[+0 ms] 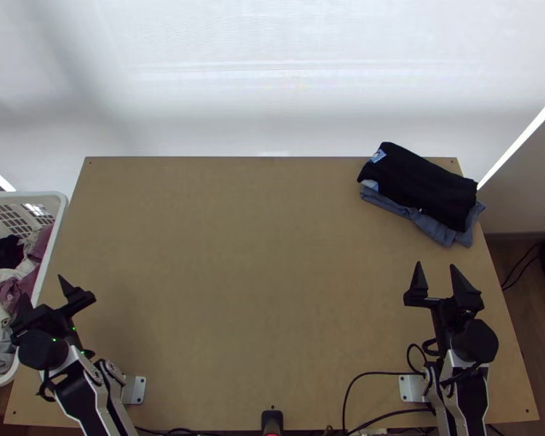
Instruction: Fold the t-shirt
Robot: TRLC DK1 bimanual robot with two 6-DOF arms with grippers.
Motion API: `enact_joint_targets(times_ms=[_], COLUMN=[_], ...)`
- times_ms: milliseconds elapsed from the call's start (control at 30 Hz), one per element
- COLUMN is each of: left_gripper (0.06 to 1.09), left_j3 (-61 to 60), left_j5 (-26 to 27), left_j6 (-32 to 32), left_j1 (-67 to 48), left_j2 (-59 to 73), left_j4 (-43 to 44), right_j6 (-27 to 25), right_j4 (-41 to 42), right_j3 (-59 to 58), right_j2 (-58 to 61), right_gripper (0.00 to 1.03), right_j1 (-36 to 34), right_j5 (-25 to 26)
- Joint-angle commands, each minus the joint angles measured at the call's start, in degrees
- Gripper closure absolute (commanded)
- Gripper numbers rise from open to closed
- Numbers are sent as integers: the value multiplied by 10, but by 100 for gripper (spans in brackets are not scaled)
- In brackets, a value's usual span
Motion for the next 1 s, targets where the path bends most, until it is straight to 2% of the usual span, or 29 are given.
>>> enact_joint_targets(times_ms=[0, 133, 333, 467, 733, 833, 867, 967], left_gripper=[10, 10, 10, 10, 11, 11, 11, 11], left_j3=[88, 189, 361, 442, 592, 650, 674, 751], left_j5=[1, 0, -64, -71, -55, -10, 5, 7], left_j6=[-29, -53, -67, -69, -97, -96, -94, -54], left_j1=[7, 9, 16, 51, 138, 184, 198, 212], left_j2=[2, 52, 222, 320, 573, 693, 737, 866], left_j4=[-20, -46, -67, -88, -194, -212, -228, -286], right_j6=[-3, -3, -3, -3, -3, -3, -3, -3], right_j4=[9, 9, 9, 9, 9, 9, 9, 9], right_j3=[-5, -5, -5, -5, -5, -5, -5, -5], right_j2=[-2, -2, -2, -2, -2, -2, -2, -2], right_gripper=[5, 5, 5, 5, 5, 5, 5, 5], right_j1=[-2, -2, -2, -2, -2, -2, -2, -2], right_j5=[2, 2, 2, 2, 3, 2, 2, 2])
